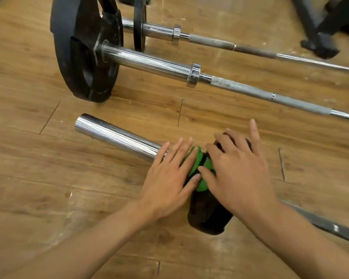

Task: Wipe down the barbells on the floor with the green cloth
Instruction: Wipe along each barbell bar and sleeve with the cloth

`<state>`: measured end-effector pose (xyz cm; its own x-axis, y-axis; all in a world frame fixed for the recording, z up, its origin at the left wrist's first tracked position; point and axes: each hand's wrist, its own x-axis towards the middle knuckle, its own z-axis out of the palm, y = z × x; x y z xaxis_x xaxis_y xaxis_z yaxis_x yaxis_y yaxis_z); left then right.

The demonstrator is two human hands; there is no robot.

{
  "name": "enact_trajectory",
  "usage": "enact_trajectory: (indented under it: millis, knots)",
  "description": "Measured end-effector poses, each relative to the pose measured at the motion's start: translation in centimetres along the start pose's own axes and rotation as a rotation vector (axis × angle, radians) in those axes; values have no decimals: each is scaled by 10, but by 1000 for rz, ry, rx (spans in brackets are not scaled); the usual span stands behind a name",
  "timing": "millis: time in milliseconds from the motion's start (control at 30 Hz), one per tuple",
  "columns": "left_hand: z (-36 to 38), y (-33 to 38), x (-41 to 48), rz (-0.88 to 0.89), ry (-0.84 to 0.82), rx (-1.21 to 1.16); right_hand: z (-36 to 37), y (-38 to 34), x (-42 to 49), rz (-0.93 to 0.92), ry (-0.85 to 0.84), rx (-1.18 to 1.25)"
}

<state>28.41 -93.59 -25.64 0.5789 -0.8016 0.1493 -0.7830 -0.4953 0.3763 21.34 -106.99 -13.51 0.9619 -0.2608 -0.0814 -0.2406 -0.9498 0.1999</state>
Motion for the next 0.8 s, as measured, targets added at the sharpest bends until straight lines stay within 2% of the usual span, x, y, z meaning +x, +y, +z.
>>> enact_trajectory:
  millis: [133, 233, 333, 500, 667, 800]
  knots:
    - [1, 5, 7, 24, 28, -9, 13, 23, -15, -24, 28, 237]
    - [-10, 6, 12, 24, 46, -144, 17, 17, -13, 74, 55, 406]
    - [-7, 6, 28, 47, -12, -125, 18, 12, -8, 190, 64, 399]
    - [7, 20, 27, -66, 19, 49, 22, 2, -5, 241, 80, 408]
    - [7, 6, 4, -28, 24, 254, 35, -10, -24, 272, 335, 551]
    - [-9, 13, 3, -151, 17, 226, 43, -16, -35, 285, 444, 688]
